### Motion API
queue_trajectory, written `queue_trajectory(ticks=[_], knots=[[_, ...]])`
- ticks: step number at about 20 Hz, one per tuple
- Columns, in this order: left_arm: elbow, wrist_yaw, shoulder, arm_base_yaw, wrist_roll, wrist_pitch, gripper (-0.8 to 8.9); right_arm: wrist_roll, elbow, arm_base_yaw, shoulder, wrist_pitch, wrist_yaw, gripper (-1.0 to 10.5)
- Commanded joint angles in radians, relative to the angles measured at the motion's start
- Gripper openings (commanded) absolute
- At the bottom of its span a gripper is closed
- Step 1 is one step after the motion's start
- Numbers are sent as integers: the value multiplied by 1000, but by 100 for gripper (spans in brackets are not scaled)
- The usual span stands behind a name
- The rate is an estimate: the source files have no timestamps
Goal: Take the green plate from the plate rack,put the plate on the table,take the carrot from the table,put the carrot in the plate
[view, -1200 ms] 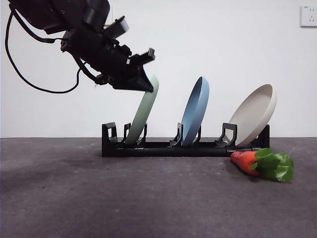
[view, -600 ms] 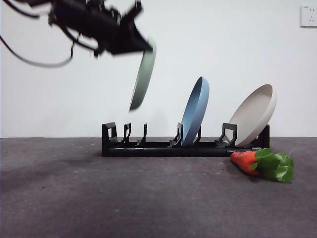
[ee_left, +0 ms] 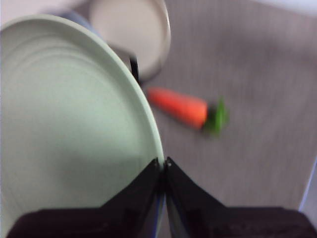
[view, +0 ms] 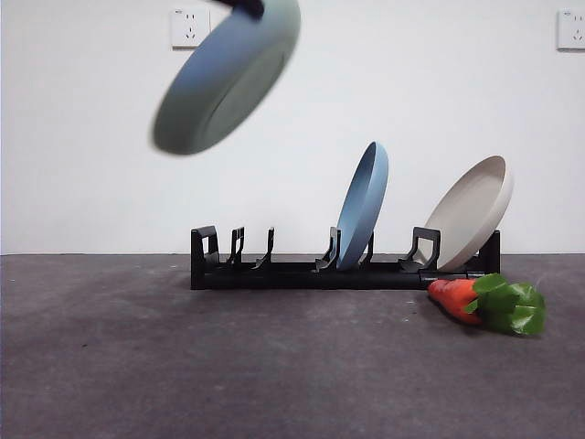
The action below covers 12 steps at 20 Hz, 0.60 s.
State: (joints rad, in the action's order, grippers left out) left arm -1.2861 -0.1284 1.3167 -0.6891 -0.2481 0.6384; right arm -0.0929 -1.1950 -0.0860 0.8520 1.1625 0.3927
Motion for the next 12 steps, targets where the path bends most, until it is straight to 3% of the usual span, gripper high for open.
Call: queue_trajectory(ticks=[1, 4, 7, 12], knots=[[3, 109, 31, -104, -118, 42, -6, 17, -2, -3, -1, -2, 1, 619], [5, 222, 100, -209, -127, 85, -6, 17, -2, -3, -1, -1, 2, 619], [19, 259, 199, -254, -130, 88, -5, 18, -2, -3, -1, -1, 2, 619], [119, 312, 307, -296, -111, -56, -5, 17, -2, -3, -1, -2, 1, 619]])
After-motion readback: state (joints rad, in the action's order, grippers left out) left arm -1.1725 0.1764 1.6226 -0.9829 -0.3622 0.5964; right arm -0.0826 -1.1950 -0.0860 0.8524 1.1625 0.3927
